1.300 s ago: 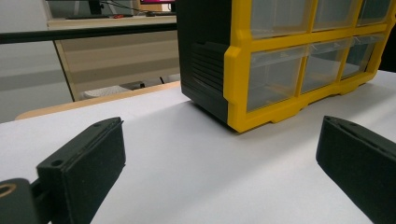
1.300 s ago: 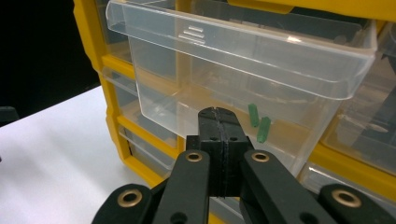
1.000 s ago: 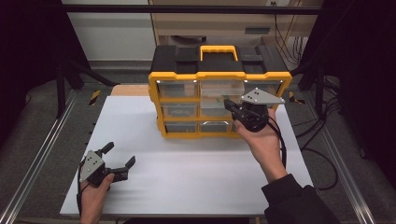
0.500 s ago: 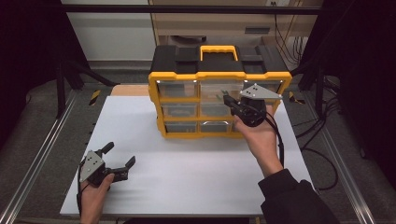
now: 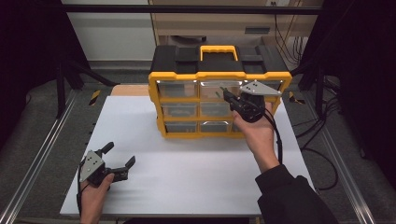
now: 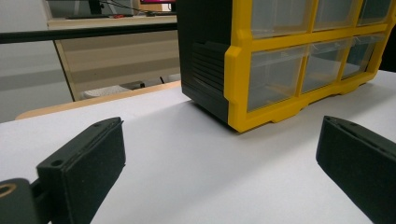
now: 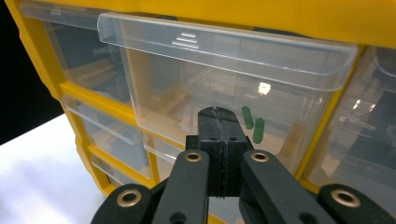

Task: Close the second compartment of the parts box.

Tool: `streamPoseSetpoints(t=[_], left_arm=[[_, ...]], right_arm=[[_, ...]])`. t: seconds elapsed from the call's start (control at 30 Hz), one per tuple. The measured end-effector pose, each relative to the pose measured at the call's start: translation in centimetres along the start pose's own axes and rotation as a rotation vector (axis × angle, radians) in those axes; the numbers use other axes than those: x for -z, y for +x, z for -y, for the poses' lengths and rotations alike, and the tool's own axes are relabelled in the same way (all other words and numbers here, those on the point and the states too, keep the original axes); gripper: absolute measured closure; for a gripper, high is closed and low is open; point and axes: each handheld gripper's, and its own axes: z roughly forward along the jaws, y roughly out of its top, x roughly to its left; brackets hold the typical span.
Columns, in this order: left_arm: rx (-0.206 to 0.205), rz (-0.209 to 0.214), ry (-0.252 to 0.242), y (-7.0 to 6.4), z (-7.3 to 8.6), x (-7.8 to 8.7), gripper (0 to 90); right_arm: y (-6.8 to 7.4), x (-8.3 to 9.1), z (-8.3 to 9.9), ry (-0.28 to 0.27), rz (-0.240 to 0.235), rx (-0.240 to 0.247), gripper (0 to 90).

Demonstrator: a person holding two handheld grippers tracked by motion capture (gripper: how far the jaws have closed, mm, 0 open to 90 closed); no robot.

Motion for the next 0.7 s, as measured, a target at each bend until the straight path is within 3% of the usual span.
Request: streamPoseSetpoints(t=[0.7], left_arm=[[0.002, -0.001, -0.002, 0.03, 0.00, 0.01, 1.1]], right_arm=[[-0.32, -0.62, -0.12, -0.009, 0.007, -0.015, 90.0]])
